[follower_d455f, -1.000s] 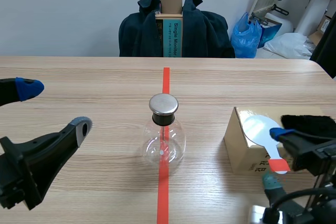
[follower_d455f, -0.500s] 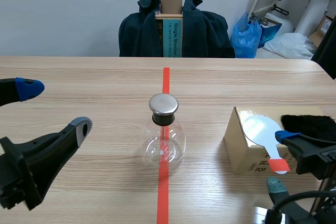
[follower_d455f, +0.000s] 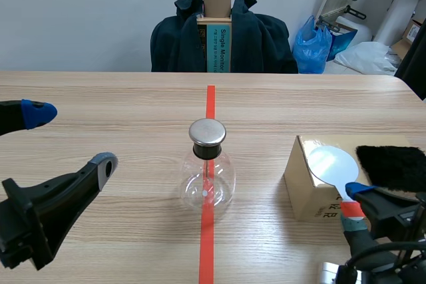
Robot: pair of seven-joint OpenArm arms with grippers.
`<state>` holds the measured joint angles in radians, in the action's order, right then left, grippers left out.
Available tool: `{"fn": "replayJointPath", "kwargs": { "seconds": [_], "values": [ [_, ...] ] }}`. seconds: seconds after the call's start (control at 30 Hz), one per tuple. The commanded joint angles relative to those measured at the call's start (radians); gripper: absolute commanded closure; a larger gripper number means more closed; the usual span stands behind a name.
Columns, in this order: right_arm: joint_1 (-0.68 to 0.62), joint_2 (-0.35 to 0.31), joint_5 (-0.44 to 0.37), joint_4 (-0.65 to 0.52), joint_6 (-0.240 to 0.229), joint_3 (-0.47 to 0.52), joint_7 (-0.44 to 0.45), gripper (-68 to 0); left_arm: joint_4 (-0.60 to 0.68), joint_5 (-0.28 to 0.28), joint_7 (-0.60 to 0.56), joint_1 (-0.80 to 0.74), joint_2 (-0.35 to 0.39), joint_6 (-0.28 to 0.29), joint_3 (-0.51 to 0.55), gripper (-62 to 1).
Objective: Do the electroscope experiment.
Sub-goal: 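Pick up the white charging plate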
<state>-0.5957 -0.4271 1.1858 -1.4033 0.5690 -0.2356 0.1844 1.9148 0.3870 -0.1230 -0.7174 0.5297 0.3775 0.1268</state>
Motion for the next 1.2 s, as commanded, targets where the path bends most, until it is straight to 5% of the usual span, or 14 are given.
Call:
{"fn": "replayJointPath", "kwargs": {
  "seconds": [0.0, 0.27, 0.47, 0.73, 0.87, 1.17],
  "values": [
    [0.011, -0.016, -0.003, -0.025, 0.015, 0.014, -0.007, -23.9, 0.012, 0.009, -0.014, 0.000, 0.000, 0.002, -0.003, -62.3],
    [0.011, -0.016, -0.003, -0.025, 0.015, 0.021, -0.006, -0.5, 0.012, 0.009, -0.014, 0.000, 0.000, 0.002, -0.003, -62.3],
    [0.011, -0.016, -0.003, -0.025, 0.021, 0.035, -0.006, -0.7, 0.012, 0.009, -0.014, 0.000, 0.000, 0.002, -0.003, -62.3],
    [-0.054, -0.083, -0.056, -0.129, 0.214, 0.119, -0.002, -0.7, 0.012, 0.010, -0.014, 0.000, 0.000, 0.002, -0.003, -62.3],
    [-0.127, -0.131, -0.145, -0.290, 0.214, 0.209, -0.029, -0.7, 0.012, 0.010, -0.014, 0.000, 0.000, 0.002, -0.003, -62.3],
    [-0.141, -0.127, -0.273, -0.566, 0.214, 0.398, -0.150, -0.7, 0.012, 0.010, -0.014, 0.000, 0.000, 0.002, -0.003, -62.3]
  ]
}}
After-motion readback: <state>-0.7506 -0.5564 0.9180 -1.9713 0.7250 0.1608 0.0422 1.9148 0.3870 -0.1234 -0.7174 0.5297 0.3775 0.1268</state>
